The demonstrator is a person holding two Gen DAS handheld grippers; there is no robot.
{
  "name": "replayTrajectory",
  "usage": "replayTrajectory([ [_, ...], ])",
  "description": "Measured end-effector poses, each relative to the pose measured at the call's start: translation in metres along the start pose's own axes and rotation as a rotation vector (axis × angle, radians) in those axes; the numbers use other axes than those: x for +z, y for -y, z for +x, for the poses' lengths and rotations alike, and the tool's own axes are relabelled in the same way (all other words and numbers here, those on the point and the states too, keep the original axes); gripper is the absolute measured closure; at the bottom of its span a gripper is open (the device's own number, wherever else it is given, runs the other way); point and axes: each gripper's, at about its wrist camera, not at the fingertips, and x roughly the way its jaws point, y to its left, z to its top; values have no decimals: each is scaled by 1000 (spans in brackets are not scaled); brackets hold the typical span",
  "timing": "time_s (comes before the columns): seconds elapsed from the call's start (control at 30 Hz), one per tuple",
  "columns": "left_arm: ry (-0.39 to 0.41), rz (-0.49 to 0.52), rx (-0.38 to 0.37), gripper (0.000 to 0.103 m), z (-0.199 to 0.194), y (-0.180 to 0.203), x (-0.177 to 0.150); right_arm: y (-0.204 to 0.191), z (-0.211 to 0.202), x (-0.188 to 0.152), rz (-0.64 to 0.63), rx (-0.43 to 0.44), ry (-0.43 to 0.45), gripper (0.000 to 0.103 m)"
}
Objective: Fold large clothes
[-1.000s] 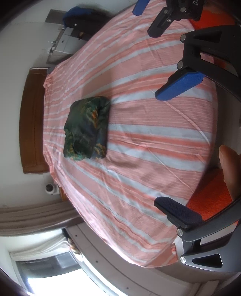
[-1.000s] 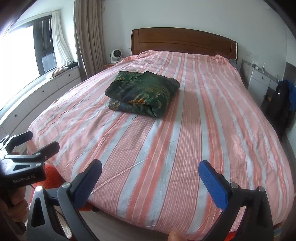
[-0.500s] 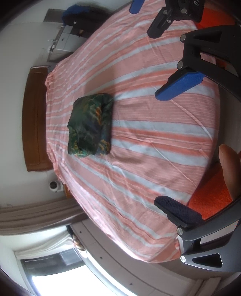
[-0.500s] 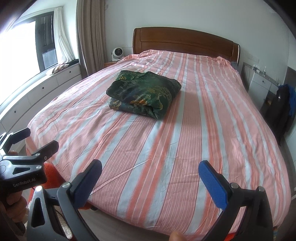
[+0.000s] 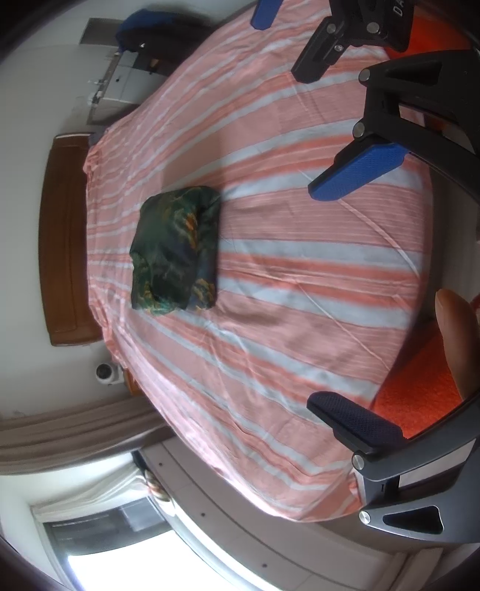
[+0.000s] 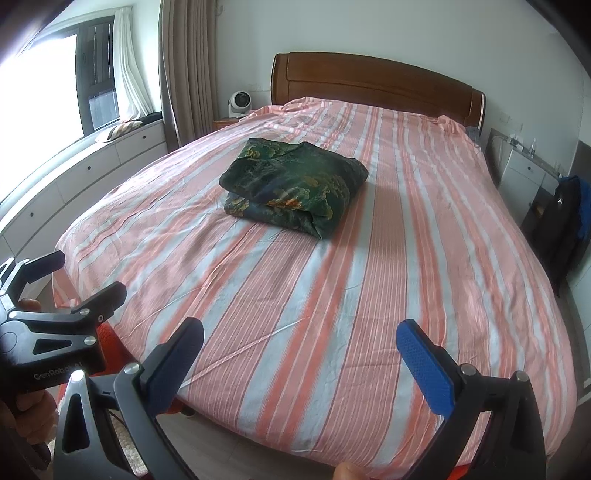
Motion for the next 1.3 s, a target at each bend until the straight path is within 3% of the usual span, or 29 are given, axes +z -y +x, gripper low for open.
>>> replayTrajectory([
  [1.3, 1, 13, 11, 0, -2, -1, 7, -5, -3, 12, -4, 6, 0, 0],
])
